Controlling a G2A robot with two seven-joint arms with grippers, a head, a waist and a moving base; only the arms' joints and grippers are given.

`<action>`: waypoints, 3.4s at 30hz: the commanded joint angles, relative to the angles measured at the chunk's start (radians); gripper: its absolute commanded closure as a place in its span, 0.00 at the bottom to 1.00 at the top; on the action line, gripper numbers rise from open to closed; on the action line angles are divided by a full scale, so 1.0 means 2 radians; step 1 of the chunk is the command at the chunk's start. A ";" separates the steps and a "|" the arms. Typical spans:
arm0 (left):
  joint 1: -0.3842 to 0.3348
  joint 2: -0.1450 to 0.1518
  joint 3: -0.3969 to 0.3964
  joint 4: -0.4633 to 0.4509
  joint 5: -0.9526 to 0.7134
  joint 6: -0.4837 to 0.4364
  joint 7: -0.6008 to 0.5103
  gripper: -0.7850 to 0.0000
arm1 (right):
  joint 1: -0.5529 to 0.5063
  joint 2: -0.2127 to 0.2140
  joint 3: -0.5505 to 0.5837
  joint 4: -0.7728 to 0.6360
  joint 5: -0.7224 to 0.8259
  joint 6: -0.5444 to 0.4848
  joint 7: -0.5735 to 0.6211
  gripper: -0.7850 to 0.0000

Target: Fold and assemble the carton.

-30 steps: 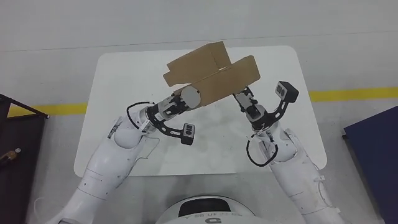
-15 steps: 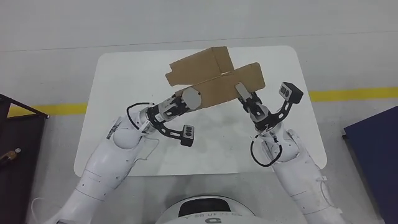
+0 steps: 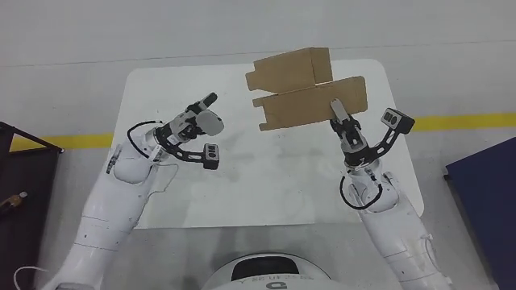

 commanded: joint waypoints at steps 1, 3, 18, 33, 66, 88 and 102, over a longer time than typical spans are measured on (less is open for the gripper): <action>0.007 0.001 -0.015 -0.019 0.063 -0.001 -0.032 0.00 | -0.001 0.000 0.000 -0.001 0.001 0.002 0.001 1.00; 0.013 0.001 -0.025 -0.033 0.111 -0.001 -0.070 0.00 | -0.001 0.000 0.000 -0.001 0.001 0.002 0.001 1.00; 0.002 0.020 0.002 -0.012 0.934 -0.240 -0.691 0.00 | 0.001 -0.004 -0.010 0.004 0.004 0.038 -0.026 1.00; -0.007 0.021 0.006 0.007 0.958 -0.268 -0.707 0.00 | -0.001 -0.007 -0.020 0.006 -0.013 0.057 -0.030 1.00; 0.027 0.047 0.057 -0.168 1.393 -0.457 -0.579 0.25 | 0.007 -0.018 -0.074 0.001 0.089 0.132 0.026 1.00; 0.068 0.055 0.023 -0.192 1.375 -0.474 -0.592 0.06 | 0.020 -0.023 -0.061 0.025 0.081 0.144 0.001 1.00; 0.016 0.045 0.069 -0.143 1.355 -0.458 -0.590 0.09 | 0.009 -0.025 -0.073 -0.007 0.071 0.143 0.017 1.00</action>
